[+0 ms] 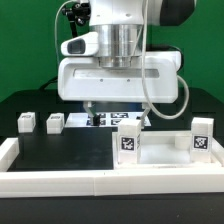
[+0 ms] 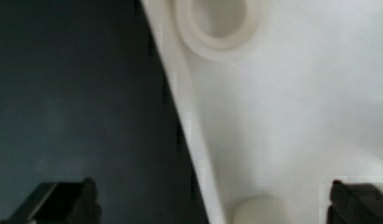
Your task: Assemble square table
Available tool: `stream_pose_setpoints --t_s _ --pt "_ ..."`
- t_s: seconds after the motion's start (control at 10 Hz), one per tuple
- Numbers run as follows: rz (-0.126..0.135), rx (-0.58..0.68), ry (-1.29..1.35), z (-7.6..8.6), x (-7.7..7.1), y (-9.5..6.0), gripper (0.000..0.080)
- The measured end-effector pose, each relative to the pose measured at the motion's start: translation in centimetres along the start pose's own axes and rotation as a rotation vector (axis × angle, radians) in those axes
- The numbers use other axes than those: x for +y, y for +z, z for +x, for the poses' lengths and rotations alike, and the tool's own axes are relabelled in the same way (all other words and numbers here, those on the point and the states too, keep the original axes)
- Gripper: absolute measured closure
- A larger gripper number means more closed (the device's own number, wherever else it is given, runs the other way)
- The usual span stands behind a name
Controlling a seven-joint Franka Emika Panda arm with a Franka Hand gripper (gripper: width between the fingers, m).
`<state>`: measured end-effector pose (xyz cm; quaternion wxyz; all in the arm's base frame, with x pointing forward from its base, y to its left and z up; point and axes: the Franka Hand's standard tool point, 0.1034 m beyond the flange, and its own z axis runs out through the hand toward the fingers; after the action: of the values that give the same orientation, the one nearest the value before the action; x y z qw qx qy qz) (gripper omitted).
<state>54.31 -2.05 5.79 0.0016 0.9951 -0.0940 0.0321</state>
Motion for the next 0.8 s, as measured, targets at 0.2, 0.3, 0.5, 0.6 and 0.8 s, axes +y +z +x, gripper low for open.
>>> stream_pose_setpoints --t_s 0.2,0.3,0.5,0.6,0.8 --pt "-0.003 -0.007 -0.006 -0.1 0.5 0.4 0.0150" --pt "-0.003 -0.007 -0.007 -0.1 0.5 0.4 0.0150" --pt "-0.006 -0.003 -0.026 -0.1 0.5 0.6 0.0150" --pt "-0.014 0.016 -0.071 -0.1 0.4 1.2 0.0150" --pt "-0.019 0.018 -0.090 -0.3 0.2 1.8 0.0150"
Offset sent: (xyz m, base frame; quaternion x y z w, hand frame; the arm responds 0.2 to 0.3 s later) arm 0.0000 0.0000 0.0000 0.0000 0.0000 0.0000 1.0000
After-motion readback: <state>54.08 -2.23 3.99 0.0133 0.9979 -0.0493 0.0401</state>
